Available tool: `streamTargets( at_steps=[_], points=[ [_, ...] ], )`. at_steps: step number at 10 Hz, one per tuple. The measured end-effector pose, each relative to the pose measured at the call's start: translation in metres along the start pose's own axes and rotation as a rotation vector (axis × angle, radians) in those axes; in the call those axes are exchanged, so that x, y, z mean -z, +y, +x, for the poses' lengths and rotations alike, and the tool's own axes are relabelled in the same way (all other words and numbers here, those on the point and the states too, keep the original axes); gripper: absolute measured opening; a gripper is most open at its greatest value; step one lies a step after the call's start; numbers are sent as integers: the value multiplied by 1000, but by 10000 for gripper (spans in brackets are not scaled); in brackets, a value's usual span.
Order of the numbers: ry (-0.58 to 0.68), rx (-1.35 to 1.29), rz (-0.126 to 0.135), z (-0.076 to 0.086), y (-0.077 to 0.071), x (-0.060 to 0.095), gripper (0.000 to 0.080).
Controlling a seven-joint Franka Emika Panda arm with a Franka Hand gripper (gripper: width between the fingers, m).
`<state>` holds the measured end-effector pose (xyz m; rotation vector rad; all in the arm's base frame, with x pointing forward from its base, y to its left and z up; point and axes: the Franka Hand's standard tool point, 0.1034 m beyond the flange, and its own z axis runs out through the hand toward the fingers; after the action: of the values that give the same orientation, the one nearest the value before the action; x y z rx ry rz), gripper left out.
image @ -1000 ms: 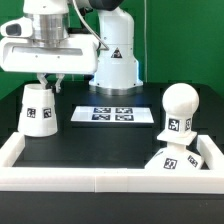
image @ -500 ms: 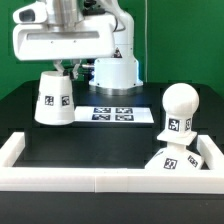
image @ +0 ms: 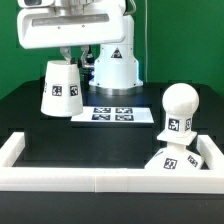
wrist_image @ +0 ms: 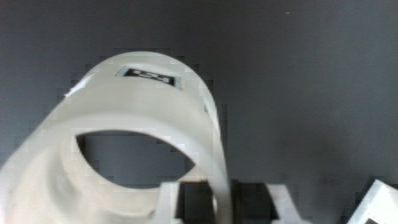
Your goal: Assemble lamp
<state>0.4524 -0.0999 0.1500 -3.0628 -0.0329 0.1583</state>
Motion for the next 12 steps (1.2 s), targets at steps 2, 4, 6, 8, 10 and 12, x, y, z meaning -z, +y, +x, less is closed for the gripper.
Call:
streamTargets(
  at_steps=[2, 4, 6, 8, 10, 12],
  points=[
    [-2, 0, 0, 0, 0, -1, 50],
    [-15, 19, 15, 5, -15, 6, 50],
    [-5, 37, 22, 24, -37, 21, 50],
    [-8, 39, 47, 43, -63, 45, 50],
    [-2, -16, 50, 66, -95, 71, 50],
    [-4, -90, 46, 80, -116, 79, 50]
  ],
)
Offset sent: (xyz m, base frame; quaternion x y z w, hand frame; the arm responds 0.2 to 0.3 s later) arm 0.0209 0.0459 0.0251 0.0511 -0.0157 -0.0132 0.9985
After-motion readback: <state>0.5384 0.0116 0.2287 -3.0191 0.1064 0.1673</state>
